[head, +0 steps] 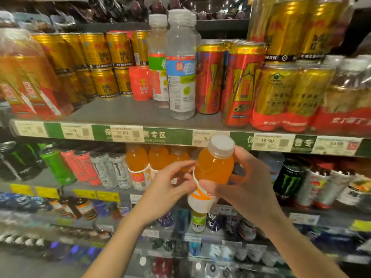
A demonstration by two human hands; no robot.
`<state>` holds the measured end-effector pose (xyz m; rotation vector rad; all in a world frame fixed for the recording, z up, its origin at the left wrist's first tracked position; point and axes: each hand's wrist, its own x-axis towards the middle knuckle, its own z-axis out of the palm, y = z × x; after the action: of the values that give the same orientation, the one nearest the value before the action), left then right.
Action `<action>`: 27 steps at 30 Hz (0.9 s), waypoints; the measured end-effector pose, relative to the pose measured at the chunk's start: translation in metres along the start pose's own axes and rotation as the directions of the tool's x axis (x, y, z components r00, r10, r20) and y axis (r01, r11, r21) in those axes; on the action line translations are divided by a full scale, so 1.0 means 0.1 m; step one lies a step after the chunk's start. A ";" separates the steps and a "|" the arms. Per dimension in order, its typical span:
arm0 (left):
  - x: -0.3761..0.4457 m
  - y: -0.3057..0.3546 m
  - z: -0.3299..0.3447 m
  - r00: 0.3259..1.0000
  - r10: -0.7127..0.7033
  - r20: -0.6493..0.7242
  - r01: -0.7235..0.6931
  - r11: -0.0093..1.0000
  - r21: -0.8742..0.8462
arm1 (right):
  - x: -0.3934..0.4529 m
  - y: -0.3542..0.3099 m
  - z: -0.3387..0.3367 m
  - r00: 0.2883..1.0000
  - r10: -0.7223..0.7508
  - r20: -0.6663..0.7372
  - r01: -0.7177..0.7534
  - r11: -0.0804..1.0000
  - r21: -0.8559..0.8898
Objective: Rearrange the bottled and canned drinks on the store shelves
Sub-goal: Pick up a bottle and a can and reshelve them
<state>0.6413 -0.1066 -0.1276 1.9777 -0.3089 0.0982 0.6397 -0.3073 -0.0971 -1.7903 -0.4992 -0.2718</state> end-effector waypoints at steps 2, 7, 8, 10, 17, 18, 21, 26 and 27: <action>0.08 -0.13 0.04 0.998 -0.041 -0.038 0.045 0.990 0.132 | -0.04 0.14 -0.04 0.998 0.041 -0.042 -0.042 0.999 -0.029; 0.34 -0.20 0.23 0.977 0.047 -0.208 0.062 0.869 0.491 | -0.09 0.32 -0.16 0.993 0.073 -0.094 -0.078 0.996 -0.049; 0.40 -0.18 0.28 0.974 0.059 -0.217 0.069 0.839 0.539 | -0.09 0.34 -0.18 0.993 0.083 -0.089 -0.088 0.995 -0.052; 0.52 -0.09 0.37 0.978 0.046 -0.205 0.095 0.774 0.626 | -0.11 0.39 -0.20 0.992 0.099 -0.083 -0.103 0.993 -0.058; 0.81 0.00 0.46 0.986 -0.121 -0.116 0.165 0.597 0.785 | -0.16 0.48 -0.25 0.994 0.083 -0.069 -0.088 0.993 -0.082; 0.80 -0.01 0.46 0.985 -0.118 -0.128 0.173 0.610 0.773 | -0.17 0.49 -0.26 0.994 0.076 -0.075 -0.083 0.993 -0.089; 0.71 -0.03 0.45 0.987 -0.081 -0.141 0.158 0.687 0.709 | -0.17 0.52 -0.28 0.992 0.074 -0.104 -0.085 0.991 -0.100; 0.44 -0.16 0.40 0.989 0.095 -0.109 -0.002 0.764 0.645 | -0.16 0.55 -0.30 0.988 0.072 -0.139 -0.090 0.988 -0.124; 0.40 -0.18 0.38 0.987 0.120 -0.106 -0.020 0.750 0.661 | -0.16 0.54 -0.30 0.987 0.073 -0.142 -0.090 0.988 -0.123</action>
<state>0.6818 -0.1409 -0.1507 2.6498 -0.2753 0.4527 0.6533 -0.3504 -0.1425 -1.8974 -0.3160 -0.3740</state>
